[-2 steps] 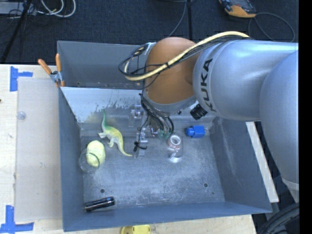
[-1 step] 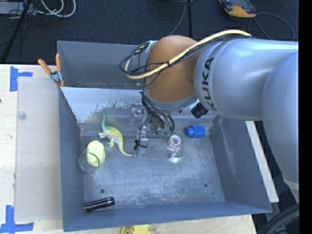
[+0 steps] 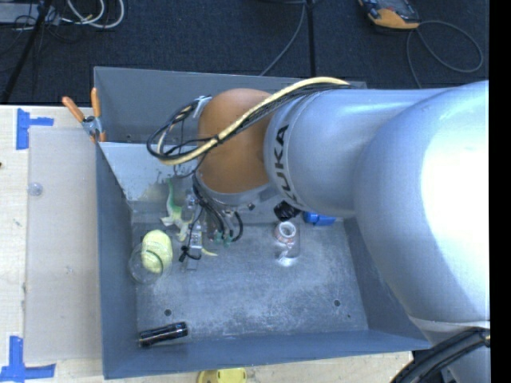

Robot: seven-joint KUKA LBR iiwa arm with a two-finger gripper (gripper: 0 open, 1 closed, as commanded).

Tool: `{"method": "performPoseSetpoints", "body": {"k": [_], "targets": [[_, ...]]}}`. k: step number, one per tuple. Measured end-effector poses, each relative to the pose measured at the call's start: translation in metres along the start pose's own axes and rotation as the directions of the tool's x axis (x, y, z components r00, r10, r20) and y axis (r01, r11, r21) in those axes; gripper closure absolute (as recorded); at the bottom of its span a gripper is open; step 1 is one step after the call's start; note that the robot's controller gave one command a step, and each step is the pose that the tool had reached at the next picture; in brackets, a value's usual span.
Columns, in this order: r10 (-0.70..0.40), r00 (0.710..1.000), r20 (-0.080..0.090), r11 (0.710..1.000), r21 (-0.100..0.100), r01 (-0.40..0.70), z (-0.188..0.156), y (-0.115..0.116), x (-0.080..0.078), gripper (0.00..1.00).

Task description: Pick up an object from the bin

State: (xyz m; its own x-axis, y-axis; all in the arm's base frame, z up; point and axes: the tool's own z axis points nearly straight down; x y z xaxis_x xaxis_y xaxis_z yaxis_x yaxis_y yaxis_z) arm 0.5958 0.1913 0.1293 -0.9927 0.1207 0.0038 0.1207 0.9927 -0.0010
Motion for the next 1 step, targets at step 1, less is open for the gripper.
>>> {"method": "performPoseSetpoints", "body": {"k": [1], "targets": [[-0.118, 0.993, -0.004, 0.993, 0.002, 0.118, 0.0081, 0.022, -0.0047, 0.0]]}}
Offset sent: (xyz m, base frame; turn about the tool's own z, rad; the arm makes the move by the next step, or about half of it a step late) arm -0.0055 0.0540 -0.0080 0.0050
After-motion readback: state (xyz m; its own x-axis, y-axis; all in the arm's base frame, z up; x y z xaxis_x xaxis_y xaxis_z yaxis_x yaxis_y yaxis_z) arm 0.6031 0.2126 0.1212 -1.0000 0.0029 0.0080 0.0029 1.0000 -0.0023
